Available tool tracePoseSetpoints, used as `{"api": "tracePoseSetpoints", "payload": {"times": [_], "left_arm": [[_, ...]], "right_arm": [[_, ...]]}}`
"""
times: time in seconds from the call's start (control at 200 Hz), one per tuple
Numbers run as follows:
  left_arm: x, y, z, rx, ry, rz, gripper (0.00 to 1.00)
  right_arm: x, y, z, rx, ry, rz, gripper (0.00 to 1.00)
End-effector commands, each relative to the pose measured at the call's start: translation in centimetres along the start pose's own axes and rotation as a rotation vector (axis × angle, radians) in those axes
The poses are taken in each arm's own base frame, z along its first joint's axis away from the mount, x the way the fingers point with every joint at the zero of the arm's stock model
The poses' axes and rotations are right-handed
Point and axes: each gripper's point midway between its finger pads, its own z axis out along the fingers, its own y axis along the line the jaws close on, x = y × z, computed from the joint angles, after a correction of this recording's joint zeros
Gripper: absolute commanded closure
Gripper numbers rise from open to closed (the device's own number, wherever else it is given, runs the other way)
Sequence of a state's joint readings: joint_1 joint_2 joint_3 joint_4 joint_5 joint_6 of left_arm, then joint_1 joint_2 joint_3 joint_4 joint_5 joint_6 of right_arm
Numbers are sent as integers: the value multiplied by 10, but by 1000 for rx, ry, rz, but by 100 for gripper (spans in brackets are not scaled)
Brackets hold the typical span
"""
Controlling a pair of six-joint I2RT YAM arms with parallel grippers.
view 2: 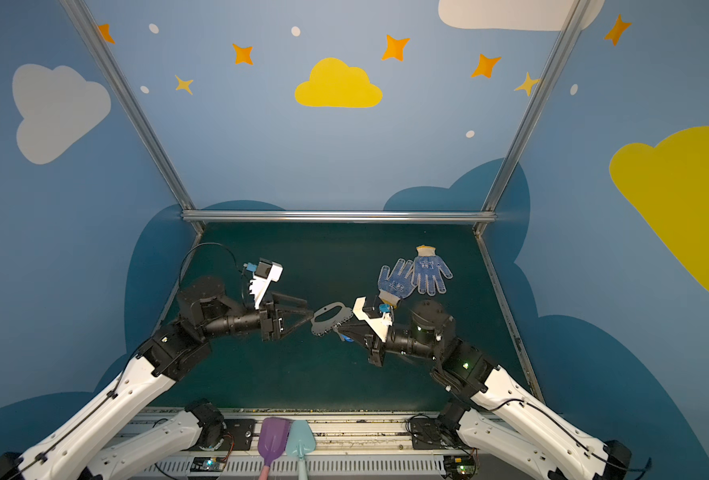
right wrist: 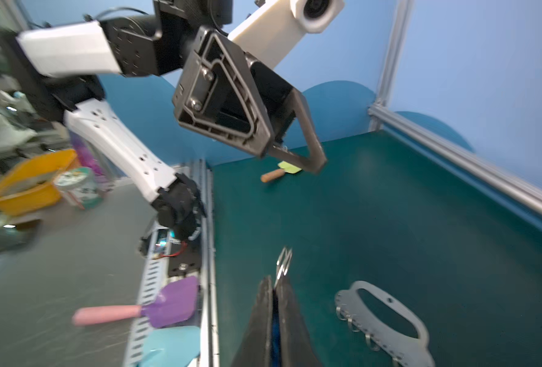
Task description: Put the keys on the keyring
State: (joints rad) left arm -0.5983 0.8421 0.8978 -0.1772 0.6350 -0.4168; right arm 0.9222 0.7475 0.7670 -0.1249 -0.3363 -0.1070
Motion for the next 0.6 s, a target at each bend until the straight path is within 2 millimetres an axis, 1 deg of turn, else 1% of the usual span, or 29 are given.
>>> {"api": "tracePoseSetpoints", "payload": {"times": [0.0, 0.045, 0.2, 0.275, 0.33, 0.376, 0.426, 0.486, 0.496, 0.506, 0.556, 0.596], "left_arm": [[-12, 33, -5, -158, -88, -139, 33], [-7, 43, -3, -194, -72, -195, 33], [11, 70, 8, -270, -32, -306, 37], [18, 83, 11, -302, -36, -345, 37], [24, 93, 13, -337, -34, -377, 35], [29, 105, 13, -389, -36, -413, 34], [35, 120, 12, -451, -42, -450, 36], [46, 140, 7, -550, -50, -509, 35], [49, 142, 7, -558, -44, -519, 35], [49, 148, 5, -588, -57, -524, 35], [59, 163, 4, -646, -52, -562, 35], [70, 171, 6, -671, -25, -596, 37]], "right_arm": [[18, -38, -1, 252, 58, -197, 100], [23, -40, 0, 270, 83, -261, 100], [32, -37, 7, 294, 128, -349, 100], [38, -34, 10, 307, 160, -394, 100], [43, -32, 12, 307, 182, -414, 100], [45, -32, 13, 307, 187, -414, 100], [43, -32, 13, 314, 179, -406, 100], [42, -39, 12, 356, 178, -377, 100], [51, -41, 13, 363, 198, -373, 100], [55, -43, 13, 372, 206, -366, 100], [60, -57, 10, 459, 225, -322, 100], [68, -63, 9, 484, 255, -311, 100]]}}
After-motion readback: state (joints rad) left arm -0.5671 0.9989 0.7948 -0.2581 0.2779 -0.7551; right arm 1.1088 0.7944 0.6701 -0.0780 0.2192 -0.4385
